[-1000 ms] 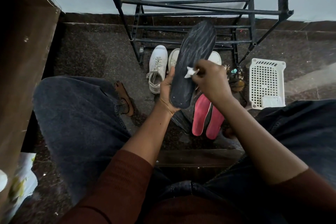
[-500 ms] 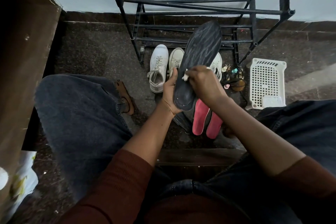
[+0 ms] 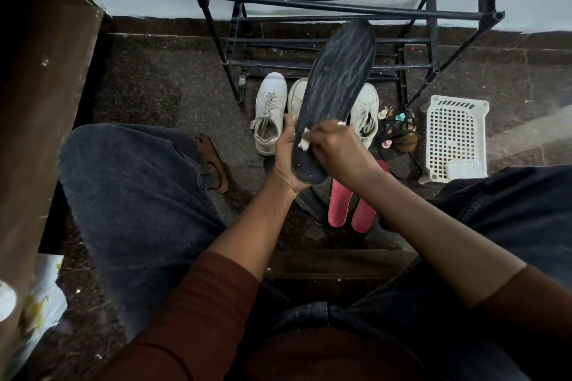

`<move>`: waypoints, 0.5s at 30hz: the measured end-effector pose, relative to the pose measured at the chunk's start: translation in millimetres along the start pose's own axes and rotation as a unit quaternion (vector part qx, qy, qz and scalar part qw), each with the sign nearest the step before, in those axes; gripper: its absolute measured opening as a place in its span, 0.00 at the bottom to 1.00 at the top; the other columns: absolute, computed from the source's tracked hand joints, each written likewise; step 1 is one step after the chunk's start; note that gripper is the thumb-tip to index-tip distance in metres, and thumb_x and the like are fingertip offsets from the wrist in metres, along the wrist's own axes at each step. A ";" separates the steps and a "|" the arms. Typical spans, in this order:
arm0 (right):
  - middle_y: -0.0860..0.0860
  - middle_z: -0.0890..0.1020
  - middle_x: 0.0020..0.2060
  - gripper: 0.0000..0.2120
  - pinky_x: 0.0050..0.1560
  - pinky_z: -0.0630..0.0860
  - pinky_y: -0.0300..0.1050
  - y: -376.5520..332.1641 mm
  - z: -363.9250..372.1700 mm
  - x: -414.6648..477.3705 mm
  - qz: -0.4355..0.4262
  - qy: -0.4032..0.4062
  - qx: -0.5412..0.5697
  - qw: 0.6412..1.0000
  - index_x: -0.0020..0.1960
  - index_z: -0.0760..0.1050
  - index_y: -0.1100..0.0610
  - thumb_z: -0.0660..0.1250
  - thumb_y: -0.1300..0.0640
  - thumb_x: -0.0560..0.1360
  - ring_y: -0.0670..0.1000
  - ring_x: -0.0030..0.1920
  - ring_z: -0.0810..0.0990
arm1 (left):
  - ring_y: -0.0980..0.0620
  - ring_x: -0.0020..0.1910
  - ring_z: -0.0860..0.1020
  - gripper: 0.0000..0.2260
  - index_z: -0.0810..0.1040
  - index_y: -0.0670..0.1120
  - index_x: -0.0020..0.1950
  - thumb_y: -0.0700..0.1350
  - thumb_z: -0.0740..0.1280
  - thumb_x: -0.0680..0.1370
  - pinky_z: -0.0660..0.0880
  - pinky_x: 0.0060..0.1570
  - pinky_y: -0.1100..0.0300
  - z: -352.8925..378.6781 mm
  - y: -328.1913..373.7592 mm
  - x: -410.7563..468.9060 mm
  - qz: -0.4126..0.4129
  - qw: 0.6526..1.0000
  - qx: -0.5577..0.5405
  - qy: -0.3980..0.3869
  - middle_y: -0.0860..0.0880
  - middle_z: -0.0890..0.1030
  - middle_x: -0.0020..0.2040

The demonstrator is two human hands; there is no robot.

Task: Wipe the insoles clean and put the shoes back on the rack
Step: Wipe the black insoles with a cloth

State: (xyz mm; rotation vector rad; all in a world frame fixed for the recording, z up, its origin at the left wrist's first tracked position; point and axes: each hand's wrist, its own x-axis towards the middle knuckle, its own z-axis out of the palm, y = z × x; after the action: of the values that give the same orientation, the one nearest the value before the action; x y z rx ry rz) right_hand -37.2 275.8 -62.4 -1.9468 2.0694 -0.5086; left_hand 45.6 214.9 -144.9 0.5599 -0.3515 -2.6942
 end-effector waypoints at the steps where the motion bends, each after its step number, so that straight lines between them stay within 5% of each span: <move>1: 0.63 0.80 0.41 0.09 0.44 0.76 0.54 3.6 -2.6 6.7 0.022 0.015 0.001 1.000 0.49 0.79 0.68 0.64 0.71 0.70 0.63 0.44 0.79 | 0.43 0.65 0.74 0.28 0.75 0.41 0.65 0.62 0.55 0.79 0.62 0.71 0.48 -0.9 -2.0 0.7 -0.010 0.999 -0.035 0.005 0.40 0.78 0.61; 3: 0.64 0.79 0.39 0.10 0.41 0.73 0.52 8.2 -4.6 14.8 0.069 0.062 0.016 0.996 0.49 0.78 0.68 0.62 0.71 0.70 0.63 0.42 0.78 | 0.43 0.64 0.74 0.28 0.75 0.39 0.65 0.61 0.55 0.80 0.67 0.67 0.47 4.7 -4.6 -1.1 -0.005 0.998 -0.055 -0.001 0.39 0.78 0.61; 6: 0.63 0.80 0.38 0.10 0.43 0.71 0.50 1.7 -0.4 8.0 0.125 0.094 0.068 0.985 0.50 0.76 0.64 0.64 0.69 0.70 0.61 0.39 0.78 | 0.44 0.68 0.70 0.28 0.76 0.40 0.65 0.61 0.54 0.81 0.59 0.72 0.47 9.1 -1.6 -1.0 0.008 0.999 -0.019 -0.027 0.40 0.76 0.63; 11: 0.59 0.81 0.31 0.06 0.54 0.56 0.23 -20.9 3.8 -18.6 0.019 0.044 0.090 0.995 0.38 0.79 0.66 0.70 0.73 0.62 0.57 0.32 0.80 | 0.44 0.70 0.66 0.31 0.75 0.41 0.65 0.65 0.52 0.79 0.49 0.75 0.46 -7.6 -0.4 3.9 -0.001 1.000 0.015 -0.003 0.40 0.76 0.64; 13: 0.61 0.80 0.31 0.04 0.54 0.62 0.26 -16.1 2.6 -16.8 0.017 0.026 0.090 0.995 0.36 0.78 0.67 0.69 0.73 0.63 0.58 0.33 0.80 | 0.43 0.72 0.63 0.32 0.75 0.40 0.65 0.65 0.52 0.78 0.51 0.75 0.49 -5.8 0.4 1.9 -0.038 0.998 0.024 0.032 0.39 0.71 0.69; 15: 0.62 0.80 0.33 0.02 0.45 0.73 0.45 -9.9 0.5 -6.4 0.047 0.022 0.081 0.995 0.38 0.77 0.68 0.67 0.72 0.67 0.59 0.37 0.79 | 0.44 0.72 0.65 0.31 0.73 0.40 0.64 0.66 0.54 0.78 0.59 0.73 0.51 -1.7 1.8 1.6 -0.076 0.995 0.027 0.053 0.39 0.67 0.71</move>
State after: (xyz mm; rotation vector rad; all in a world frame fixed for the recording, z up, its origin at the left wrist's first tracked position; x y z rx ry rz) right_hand -27.6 281.7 -59.0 -1.7542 2.0635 -0.6808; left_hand 45.5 212.4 -146.4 0.7713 -0.3669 -2.7922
